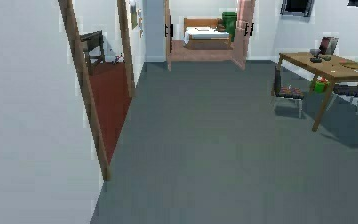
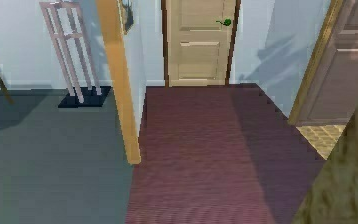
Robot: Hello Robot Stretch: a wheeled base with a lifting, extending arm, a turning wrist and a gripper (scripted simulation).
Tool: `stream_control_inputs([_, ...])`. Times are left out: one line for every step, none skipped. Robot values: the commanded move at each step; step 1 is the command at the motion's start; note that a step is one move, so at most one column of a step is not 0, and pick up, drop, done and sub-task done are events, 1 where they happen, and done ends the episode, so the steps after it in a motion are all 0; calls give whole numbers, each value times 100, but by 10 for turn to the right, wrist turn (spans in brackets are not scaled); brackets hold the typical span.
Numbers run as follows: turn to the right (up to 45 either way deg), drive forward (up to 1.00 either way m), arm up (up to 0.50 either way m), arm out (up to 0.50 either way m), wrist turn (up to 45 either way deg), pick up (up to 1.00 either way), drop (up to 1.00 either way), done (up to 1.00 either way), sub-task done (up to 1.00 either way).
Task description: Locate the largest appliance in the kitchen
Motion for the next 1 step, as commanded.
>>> stream_control_inputs([-30,0,0,0,0,0,0,0,0])
